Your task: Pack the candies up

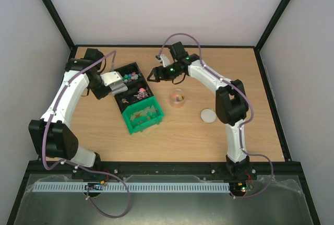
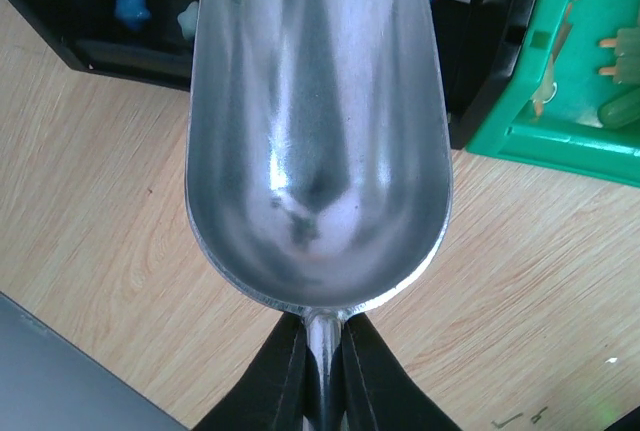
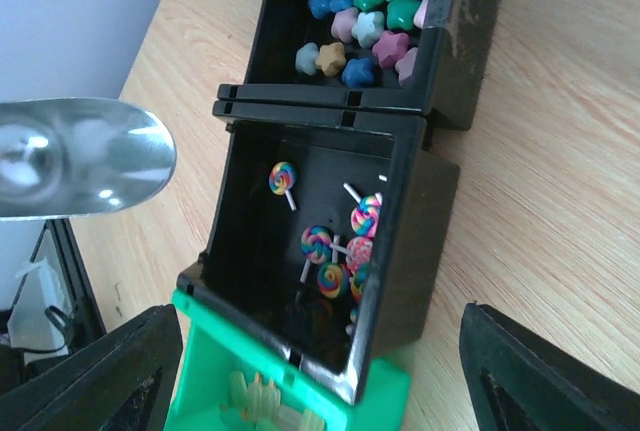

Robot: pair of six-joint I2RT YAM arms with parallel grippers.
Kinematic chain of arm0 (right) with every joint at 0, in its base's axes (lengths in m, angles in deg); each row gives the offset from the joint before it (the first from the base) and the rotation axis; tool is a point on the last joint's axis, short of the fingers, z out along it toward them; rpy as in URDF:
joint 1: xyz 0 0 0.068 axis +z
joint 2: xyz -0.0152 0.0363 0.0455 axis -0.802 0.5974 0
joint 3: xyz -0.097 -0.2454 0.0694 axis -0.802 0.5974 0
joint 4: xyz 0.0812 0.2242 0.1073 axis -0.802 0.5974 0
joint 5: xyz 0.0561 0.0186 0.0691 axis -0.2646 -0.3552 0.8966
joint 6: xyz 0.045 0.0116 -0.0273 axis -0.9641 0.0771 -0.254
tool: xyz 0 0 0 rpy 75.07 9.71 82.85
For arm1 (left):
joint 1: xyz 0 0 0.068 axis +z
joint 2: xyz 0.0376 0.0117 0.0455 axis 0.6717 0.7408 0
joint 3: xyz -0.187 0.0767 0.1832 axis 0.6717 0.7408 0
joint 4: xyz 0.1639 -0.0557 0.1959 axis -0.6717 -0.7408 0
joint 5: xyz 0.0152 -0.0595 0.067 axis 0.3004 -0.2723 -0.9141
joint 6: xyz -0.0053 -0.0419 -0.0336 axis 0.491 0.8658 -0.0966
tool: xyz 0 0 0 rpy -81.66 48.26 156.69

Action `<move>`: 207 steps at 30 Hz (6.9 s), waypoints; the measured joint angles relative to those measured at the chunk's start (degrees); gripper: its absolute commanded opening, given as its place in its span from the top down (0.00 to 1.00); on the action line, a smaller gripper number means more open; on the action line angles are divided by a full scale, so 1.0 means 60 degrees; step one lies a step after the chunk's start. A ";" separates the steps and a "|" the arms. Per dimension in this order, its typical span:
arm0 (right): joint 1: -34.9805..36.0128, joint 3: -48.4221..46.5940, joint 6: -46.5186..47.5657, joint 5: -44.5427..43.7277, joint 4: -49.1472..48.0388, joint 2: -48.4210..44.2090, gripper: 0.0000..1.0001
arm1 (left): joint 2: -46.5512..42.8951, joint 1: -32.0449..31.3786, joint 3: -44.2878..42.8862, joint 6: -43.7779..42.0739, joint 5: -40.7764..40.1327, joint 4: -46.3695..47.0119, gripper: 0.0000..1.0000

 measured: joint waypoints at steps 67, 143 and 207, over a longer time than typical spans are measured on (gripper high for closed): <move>0.1559 0.1031 -0.0168 -0.0783 -0.1712 0.1115 0.99 | 0.2732 -0.1392 0.0834 0.0484 -0.0219 0.0772 0.98; 0.1621 0.1439 -0.0597 -0.1293 -0.2073 0.0831 0.99 | 0.0980 -0.1716 0.4386 0.2732 0.1351 0.4197 0.98; -0.2616 0.3628 0.0299 0.1614 -0.0831 -0.2317 0.01 | 0.0612 -0.2080 0.0484 0.0102 0.2951 0.1865 0.98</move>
